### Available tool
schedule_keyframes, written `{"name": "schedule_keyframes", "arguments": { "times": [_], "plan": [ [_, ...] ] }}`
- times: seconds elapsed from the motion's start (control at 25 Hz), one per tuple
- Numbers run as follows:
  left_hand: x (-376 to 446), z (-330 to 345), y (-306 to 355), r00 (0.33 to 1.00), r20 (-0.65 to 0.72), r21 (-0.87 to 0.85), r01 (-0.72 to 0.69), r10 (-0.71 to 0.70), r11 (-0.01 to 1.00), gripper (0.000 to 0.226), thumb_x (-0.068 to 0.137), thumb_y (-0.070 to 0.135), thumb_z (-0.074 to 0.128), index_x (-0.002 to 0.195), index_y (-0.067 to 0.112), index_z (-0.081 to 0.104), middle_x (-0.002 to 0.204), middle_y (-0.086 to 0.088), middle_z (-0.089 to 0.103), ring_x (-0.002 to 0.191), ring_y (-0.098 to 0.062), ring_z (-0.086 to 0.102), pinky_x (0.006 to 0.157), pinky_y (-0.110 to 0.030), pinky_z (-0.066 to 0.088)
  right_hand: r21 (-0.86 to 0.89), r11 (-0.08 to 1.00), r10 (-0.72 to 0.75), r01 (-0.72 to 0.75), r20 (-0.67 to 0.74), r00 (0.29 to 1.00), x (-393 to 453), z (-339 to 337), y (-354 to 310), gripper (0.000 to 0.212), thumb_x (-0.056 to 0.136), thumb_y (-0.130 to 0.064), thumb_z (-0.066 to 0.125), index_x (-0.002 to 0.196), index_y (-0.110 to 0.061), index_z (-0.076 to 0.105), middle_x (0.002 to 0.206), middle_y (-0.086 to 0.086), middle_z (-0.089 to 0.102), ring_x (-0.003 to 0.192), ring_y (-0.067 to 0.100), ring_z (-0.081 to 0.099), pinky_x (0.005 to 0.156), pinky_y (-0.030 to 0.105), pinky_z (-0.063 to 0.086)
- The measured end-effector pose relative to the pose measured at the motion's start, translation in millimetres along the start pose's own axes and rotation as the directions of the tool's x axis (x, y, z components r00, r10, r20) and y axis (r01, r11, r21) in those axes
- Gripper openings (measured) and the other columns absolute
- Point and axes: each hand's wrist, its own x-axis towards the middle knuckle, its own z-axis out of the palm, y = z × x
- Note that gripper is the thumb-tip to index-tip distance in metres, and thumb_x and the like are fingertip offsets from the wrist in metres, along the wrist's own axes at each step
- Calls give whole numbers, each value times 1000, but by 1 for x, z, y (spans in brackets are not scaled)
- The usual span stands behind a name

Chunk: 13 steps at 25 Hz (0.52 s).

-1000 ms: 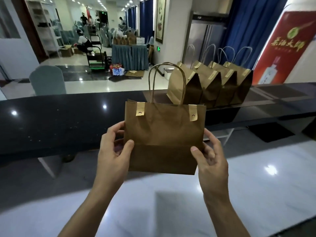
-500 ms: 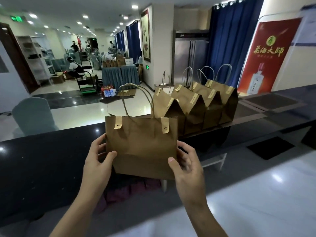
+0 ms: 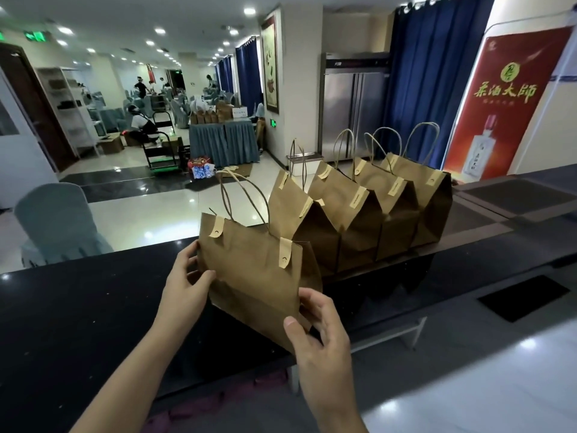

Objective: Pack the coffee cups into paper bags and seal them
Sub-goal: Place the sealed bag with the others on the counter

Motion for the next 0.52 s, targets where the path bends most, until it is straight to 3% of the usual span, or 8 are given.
{"name": "schedule_keyframes", "arguments": {
  "times": [0.28, 0.4, 0.52],
  "plan": [
    [31, 25, 2, 995, 100, 13, -3, 2, 1000, 65, 95, 17, 62, 152, 38, 36, 139, 12, 48, 116, 0, 51, 93, -26, 45, -40, 995, 86, -86, -3, 996, 9, 16, 13, 49, 92, -13, 72, 119, -53, 62, 127, -13, 66, 117, 3, 62, 97, 21, 54],
    [28, 31, 2, 988, 156, -11, 13, -11, 1000, 62, 99, 20, 59, 153, 38, 34, 151, 11, 40, 135, -7, 42, 107, -36, 44, -24, 993, 113, -112, 54, 992, 12, 25, 13, 47, 94, -20, 70, 122, -56, 60, 132, -18, 61, 122, 0, 57, 93, 10, 51],
    [15, 35, 2, 975, 221, -62, 7, 7, 998, 53, 101, 22, 55, 149, 39, 40, 149, 13, 43, 135, -6, 43, 108, -36, 46, -5, 991, 134, -134, 98, 986, 16, 37, 15, 48, 95, -26, 69, 133, -53, 55, 138, -23, 56, 129, -2, 51, 86, 1, 44]
  ]
}}
